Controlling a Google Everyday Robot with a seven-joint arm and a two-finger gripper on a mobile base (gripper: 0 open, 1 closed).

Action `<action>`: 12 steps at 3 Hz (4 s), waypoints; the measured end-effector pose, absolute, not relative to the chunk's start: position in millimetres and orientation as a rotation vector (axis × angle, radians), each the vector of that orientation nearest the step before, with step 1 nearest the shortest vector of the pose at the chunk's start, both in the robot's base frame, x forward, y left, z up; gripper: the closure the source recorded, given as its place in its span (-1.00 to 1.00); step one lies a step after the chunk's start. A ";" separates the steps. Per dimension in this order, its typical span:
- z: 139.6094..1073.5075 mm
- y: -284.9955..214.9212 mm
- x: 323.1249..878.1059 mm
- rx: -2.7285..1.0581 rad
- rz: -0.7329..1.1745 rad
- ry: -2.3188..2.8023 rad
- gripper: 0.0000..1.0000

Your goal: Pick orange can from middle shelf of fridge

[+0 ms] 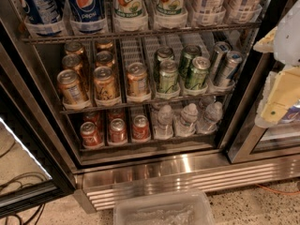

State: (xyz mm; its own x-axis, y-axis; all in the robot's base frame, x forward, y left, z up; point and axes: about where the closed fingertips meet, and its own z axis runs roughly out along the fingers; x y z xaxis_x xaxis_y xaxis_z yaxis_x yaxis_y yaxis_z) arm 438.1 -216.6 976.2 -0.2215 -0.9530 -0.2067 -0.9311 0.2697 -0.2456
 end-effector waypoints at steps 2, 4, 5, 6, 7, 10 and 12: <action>974.9 -210.6 435.3 -1.730 -0.093 2.208 -1.00; 936.7 -176.6 403.3 -1.706 0.043 2.117 -1.00; 899.4 -154.4 387.1 -1.647 0.171 2.036 -1.00; 865.6 -132.5 373.7 -1.545 0.250 1.961 -1.00; 833.4 -109.6 370.5 -1.420 0.305 1.911 -1.00; 813.6 -60.1 403.6 -0.971 0.340 1.850 -1.00; 820.0 -55.5 414.4 -0.824 0.276 1.897 -1.00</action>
Offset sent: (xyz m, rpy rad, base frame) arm -0.0063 0.0115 -0.0086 0.0223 0.0003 0.0310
